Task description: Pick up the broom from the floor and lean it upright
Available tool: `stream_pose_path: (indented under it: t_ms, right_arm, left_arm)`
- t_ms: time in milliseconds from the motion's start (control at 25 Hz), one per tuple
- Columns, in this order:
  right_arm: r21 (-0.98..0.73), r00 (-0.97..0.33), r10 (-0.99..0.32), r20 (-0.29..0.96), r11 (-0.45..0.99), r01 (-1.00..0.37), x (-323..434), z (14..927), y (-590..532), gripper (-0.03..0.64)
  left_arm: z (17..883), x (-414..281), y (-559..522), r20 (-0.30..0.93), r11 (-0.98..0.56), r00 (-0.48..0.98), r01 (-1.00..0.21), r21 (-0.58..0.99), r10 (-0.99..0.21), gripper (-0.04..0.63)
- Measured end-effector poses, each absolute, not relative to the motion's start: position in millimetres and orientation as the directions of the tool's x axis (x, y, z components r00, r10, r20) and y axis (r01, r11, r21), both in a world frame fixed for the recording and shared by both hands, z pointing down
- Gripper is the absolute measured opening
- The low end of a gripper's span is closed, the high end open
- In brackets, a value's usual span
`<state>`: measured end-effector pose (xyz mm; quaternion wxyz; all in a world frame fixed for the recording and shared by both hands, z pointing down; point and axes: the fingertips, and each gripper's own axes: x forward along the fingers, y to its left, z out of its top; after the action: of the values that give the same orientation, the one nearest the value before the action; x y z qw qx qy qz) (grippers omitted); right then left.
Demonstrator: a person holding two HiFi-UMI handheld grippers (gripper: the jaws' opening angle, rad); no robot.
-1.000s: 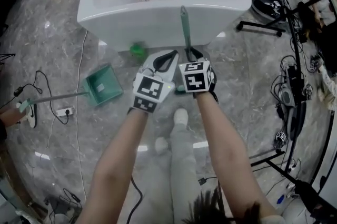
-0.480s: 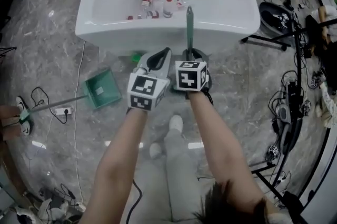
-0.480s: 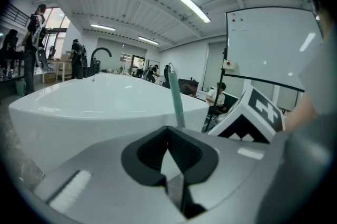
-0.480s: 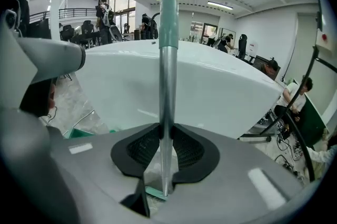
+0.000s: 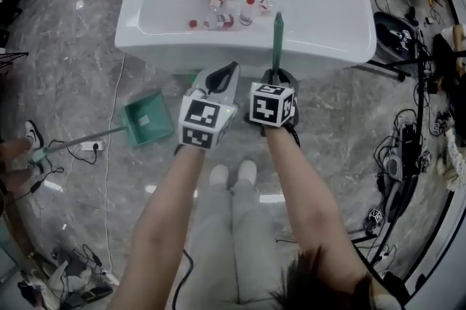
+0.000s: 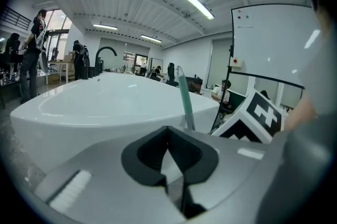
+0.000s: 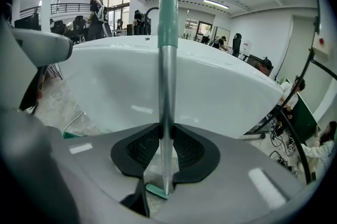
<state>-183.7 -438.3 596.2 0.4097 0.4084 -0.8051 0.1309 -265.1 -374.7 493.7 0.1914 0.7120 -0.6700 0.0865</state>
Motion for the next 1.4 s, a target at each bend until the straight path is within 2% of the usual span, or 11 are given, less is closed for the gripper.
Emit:
stream_pose_path:
  t_ms: [120, 200, 280, 520, 720, 800, 920, 1120, 1400]
  right_arm:
    - [0.116, -0.342, -0.551, 0.761, 0.634, -0.765, -185.8, 598.6, -436.6, 0.091]
    - [0.1, -0.355, -0.535, 0.767, 0.645, -0.757, -185.6, 600.5, -435.3, 0.163]
    - [0.079, -0.369, -0.518, 0.772, 0.654, -0.752, -186.4, 600.9, -433.9, 0.175]
    - [0.068, -0.418, -0.478, 0.772, 0.717, -0.694, -192.3, 597.7, -424.0, 0.281]
    - [0.056, -0.463, -0.455, 0.761, 0.756, -0.652, -193.1, 582.2, -414.3, 0.299]
    - [0.049, -0.493, -0.439, 0.751, 0.782, -0.621, -193.6, 570.2, -406.8, 0.251]
    - [0.073, -0.532, -0.435, 0.727, 0.819, -0.57, -191.9, 548.8, -392.1, 0.143]
    - [0.051, -0.574, -0.424, 0.7, 0.832, -0.552, -188.6, 512.1, -373.4, 0.007]
    - [0.086, -0.662, -0.441, 0.606, 0.864, -0.497, -187.5, 425.0, -354.6, 0.002]
  left_arm:
    - [497.2, -267.2, -369.3, 0.394, -0.042, 0.101, -0.987, 0.155, -0.914, -0.002]
    - [498.3, -266.9, -367.1, 0.4, -0.054, 0.112, -0.986, 0.155, -0.91, -0.002]
    - [499.7, -268.3, -365.9, 0.411, -0.065, 0.123, -0.986, 0.153, -0.904, -0.002]
    - [501.4, -274.0, -362.2, 0.42, -0.062, 0.127, -0.985, 0.164, -0.899, -0.002]
    - [493.9, -269.5, -364.2, 0.419, -0.087, 0.144, -0.985, 0.152, -0.897, -0.002]
    - [488.5, -268.9, -361.6, 0.423, -0.096, 0.146, -0.986, 0.137, -0.894, -0.002]
    - [475.4, -267.8, -353.0, 0.418, -0.09, 0.143, -0.986, 0.143, -0.897, -0.002]
    - [449.4, -267.0, -337.2, 0.409, -0.06, 0.125, -0.984, 0.167, -0.904, -0.002]
    - [406.3, -252.9, -316.4, 0.395, -0.045, 0.116, -0.982, 0.185, -0.911, 0.0]
